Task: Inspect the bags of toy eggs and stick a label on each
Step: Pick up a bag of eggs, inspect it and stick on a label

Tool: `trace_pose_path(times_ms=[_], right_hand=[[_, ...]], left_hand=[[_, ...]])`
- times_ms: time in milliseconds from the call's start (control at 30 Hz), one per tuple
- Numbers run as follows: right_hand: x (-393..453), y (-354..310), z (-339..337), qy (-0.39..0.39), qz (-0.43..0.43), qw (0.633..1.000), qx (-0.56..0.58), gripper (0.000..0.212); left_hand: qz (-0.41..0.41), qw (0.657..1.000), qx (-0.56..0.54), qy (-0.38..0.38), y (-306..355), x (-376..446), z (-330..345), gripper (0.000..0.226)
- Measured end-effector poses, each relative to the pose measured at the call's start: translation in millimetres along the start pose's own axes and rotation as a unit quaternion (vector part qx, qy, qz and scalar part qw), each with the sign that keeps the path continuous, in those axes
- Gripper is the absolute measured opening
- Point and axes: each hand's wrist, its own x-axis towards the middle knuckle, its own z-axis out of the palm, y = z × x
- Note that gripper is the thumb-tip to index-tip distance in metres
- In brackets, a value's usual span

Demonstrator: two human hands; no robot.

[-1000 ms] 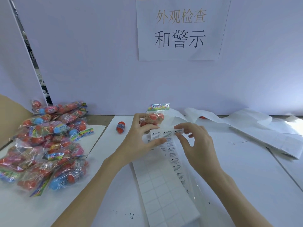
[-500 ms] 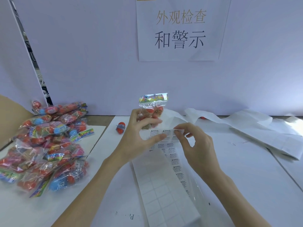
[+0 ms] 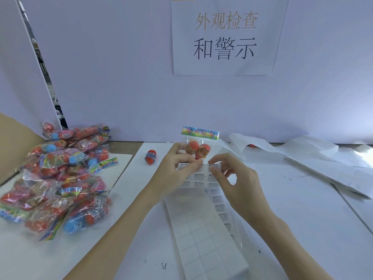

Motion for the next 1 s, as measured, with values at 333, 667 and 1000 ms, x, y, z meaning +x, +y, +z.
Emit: trace_pose_path(times_ms=[333,667,1000], right_hand=[[4.0,-7.7,-0.1,0.109,0.003,0.991,0.078,0.017],[7.2,-5.2,-9.7,0.161,0.126,0.962,0.178,0.026],[7.2,-10.3,-9.2,0.076,0.124,0.964,0.224,0.029]], left_hand=[[-0.077,0.996,-0.027,0.043,-3.9,3.5,1.7,0.018],[-0.051,0.97,-0.196,0.136,-0.4,7.7,-16.1,0.022],[-0.009,0.993,-0.117,0.002,2.7,-0.6,3.1,0.073]])
